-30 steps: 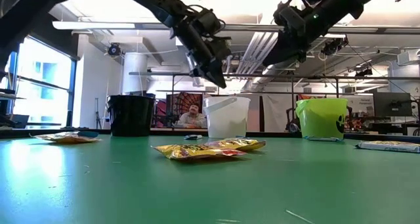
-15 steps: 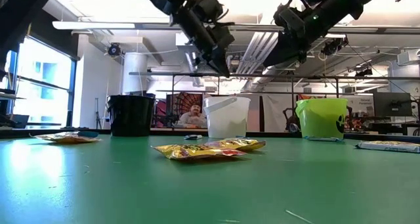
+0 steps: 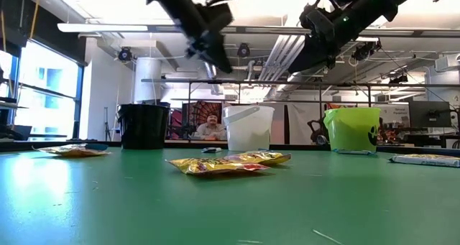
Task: Sort candy by brand, put in halloween buckets
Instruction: Put the white candy into the white bucket
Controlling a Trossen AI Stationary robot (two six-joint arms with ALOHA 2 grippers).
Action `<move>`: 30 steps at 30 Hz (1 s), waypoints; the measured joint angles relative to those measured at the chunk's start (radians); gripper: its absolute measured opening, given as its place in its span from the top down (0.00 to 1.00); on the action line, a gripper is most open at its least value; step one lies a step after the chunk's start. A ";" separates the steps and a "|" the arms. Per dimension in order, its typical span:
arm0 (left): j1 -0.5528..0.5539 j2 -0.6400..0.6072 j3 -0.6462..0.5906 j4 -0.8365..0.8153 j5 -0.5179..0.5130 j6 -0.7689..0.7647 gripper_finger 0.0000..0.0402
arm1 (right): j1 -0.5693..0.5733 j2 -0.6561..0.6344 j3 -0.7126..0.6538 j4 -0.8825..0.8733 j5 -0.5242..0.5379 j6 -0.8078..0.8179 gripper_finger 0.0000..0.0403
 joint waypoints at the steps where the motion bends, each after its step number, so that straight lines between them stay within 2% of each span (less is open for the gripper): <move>1: -0.017 -0.022 -0.036 -0.001 -0.021 0.000 1.00 | 0.000 0.000 0.000 0.000 0.000 -0.003 1.00; 6: -0.088 -0.073 -0.191 -0.001 -0.126 0.041 1.00 | 0.000 0.000 0.000 0.000 0.000 -0.009 1.00; 10: -0.103 -0.028 -0.258 -0.001 -0.167 0.107 0.97 | 0.000 0.000 0.000 0.000 0.000 -0.006 1.00; 16: -0.088 0.078 -0.267 0.061 -0.177 0.114 0.80 | 0.000 0.000 0.000 0.000 0.000 0.018 1.00; 21: -0.067 0.136 -0.265 0.147 -0.245 0.132 0.67 | 0.000 0.000 0.000 0.000 0.001 0.036 1.00; 24: -0.049 0.165 -0.266 0.157 -0.259 0.133 0.64 | 0.000 0.000 0.000 0.000 0.001 0.043 1.00; 30: -0.022 0.202 -0.265 0.199 -0.258 0.133 0.67 | 0.000 0.000 0.000 0.000 0.004 0.043 1.00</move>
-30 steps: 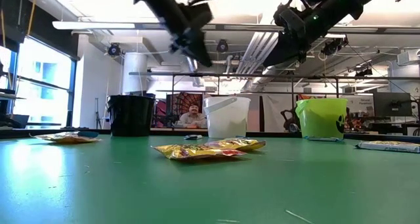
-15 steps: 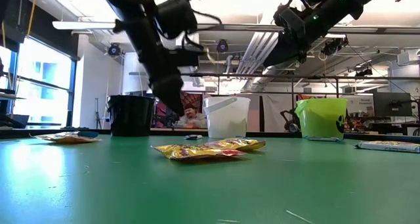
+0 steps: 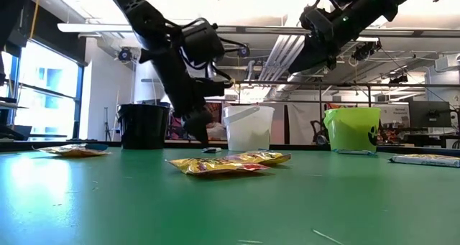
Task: Sort candy by brand, put in halloween buckets
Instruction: Put the white candy into the white bucket
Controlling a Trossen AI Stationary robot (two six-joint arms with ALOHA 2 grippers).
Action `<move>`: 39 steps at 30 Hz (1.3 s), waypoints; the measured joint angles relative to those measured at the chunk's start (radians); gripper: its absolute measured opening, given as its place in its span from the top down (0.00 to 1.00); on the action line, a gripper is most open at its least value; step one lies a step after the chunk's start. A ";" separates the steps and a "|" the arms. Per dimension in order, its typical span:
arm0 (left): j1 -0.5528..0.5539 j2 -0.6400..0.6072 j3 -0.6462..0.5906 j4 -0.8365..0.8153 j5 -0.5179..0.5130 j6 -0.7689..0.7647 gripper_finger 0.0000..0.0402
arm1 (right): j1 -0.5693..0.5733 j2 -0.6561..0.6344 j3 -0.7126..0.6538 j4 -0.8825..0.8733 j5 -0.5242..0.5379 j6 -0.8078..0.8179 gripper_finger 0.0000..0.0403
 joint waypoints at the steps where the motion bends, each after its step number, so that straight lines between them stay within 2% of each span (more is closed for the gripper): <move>1: 0.003 0.004 0.000 0.015 0.004 0.001 0.67 | 0.000 0.000 0.000 0.000 0.004 0.000 1.00; 6: 0.008 0.024 0.001 0.080 0.004 0.084 0.67 | 0.000 0.000 0.000 0.000 0.007 -0.003 1.00; 12: 0.022 0.025 0.001 0.078 0.007 0.134 0.68 | 0.000 0.000 0.000 0.000 0.014 -0.008 1.00; 20: 0.048 0.072 0.005 0.094 0.086 0.208 0.68 | 0.000 0.000 0.000 0.000 0.039 -0.008 1.00; 26: 0.037 0.091 0.024 0.090 0.036 0.244 0.68 | 0.000 0.000 0.000 0.000 0.039 -0.007 1.00; 30: 0.049 0.091 0.024 0.091 0.040 0.243 0.68 | 0.000 0.000 0.000 0.000 0.039 -0.007 1.00; 34: 0.064 0.092 0.024 0.089 0.045 0.244 0.75 | 0.000 0.000 0.000 0.000 0.039 -0.008 1.00; 39: 0.094 0.093 0.023 0.083 0.065 0.251 0.91 | 0.000 0.000 0.000 0.000 0.039 -0.008 1.00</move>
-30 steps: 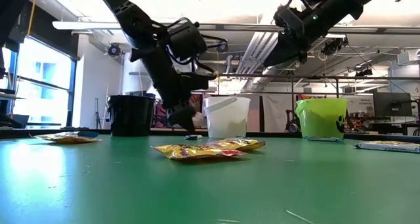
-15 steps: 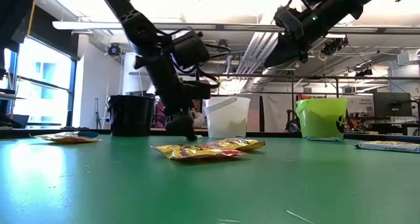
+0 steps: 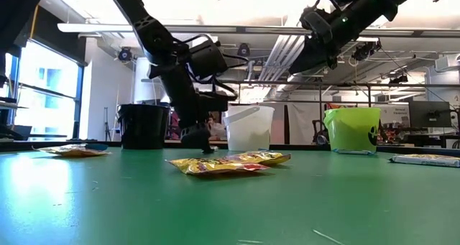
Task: Sort candy by brand, put in halloween buckets
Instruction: Put the white candy into the white bucket
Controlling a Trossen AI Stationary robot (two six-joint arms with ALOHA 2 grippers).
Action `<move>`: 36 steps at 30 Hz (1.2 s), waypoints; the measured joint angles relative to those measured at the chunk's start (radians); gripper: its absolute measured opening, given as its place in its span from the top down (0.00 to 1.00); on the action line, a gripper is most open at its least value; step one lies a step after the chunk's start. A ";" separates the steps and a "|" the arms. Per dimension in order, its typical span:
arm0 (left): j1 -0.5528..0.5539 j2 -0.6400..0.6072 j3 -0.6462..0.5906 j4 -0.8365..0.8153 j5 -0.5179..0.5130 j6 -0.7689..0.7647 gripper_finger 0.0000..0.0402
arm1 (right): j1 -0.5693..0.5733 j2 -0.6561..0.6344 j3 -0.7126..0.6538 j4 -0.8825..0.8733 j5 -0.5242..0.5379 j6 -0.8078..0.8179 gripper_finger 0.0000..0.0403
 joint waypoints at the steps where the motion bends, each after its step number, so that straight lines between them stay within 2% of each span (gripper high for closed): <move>1: 0.003 0.000 0.000 0.000 0.009 0.000 0.95 | 0.000 0.000 0.000 0.000 0.000 0.000 1.00; 3: 0.008 0.000 0.000 0.000 0.014 0.000 0.99 | 0.000 0.000 0.000 0.000 0.000 0.000 1.00; 11: 0.010 -0.020 0.012 -0.080 0.025 -0.020 1.00 | 0.000 0.000 0.000 0.000 0.000 0.000 1.00; 21: -0.001 -0.101 0.142 -0.240 0.056 -0.112 1.00 | -0.005 0.000 0.000 0.007 0.005 -0.019 1.00; 36: -0.002 -0.229 0.293 -0.403 0.024 -0.200 1.00 | -0.006 0.000 0.000 0.007 0.006 -0.045 1.00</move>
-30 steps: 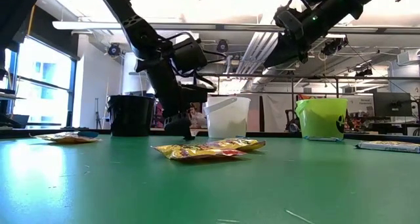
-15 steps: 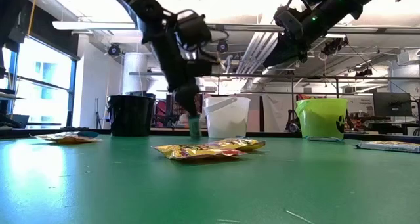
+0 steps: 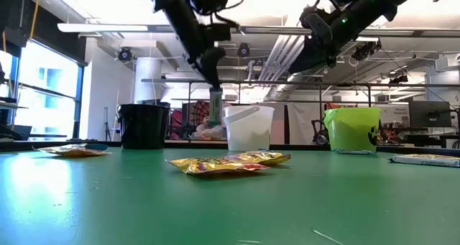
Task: Sort candy by brand, put in halloween buckets
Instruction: Put the white candy into the white bucket
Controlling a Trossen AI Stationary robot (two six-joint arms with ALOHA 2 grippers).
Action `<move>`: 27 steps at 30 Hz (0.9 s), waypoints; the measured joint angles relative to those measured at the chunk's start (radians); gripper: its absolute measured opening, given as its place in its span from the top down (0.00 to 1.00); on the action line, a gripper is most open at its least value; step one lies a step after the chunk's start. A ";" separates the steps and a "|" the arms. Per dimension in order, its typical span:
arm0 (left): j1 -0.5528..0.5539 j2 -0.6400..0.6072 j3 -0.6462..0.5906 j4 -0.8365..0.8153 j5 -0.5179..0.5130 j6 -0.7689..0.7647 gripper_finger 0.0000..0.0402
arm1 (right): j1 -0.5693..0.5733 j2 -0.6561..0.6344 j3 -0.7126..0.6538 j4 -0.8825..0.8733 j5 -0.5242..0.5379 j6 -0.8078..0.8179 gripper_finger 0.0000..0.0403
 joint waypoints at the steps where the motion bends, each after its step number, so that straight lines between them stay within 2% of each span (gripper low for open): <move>1: 0.000 0.000 0.015 -0.004 -0.003 0.000 1.00 | 0.000 0.000 0.000 0.000 0.000 0.000 1.00; 11: 0.075 -0.001 0.189 0.005 -0.001 -0.052 1.00 | 0.000 0.000 0.000 0.000 0.000 0.000 1.00; 15: 0.124 0.002 0.228 0.020 0.040 -0.053 1.00 | 0.000 0.000 0.000 0.000 0.000 0.000 1.00; 22: 0.158 0.000 0.205 0.010 0.202 -0.157 1.00 | 0.000 0.000 0.000 -0.005 -0.005 0.033 0.98; 27: 0.144 -0.016 0.068 0.148 0.309 -0.254 1.00 | 0.023 0.012 0.001 -0.003 -0.019 0.098 0.85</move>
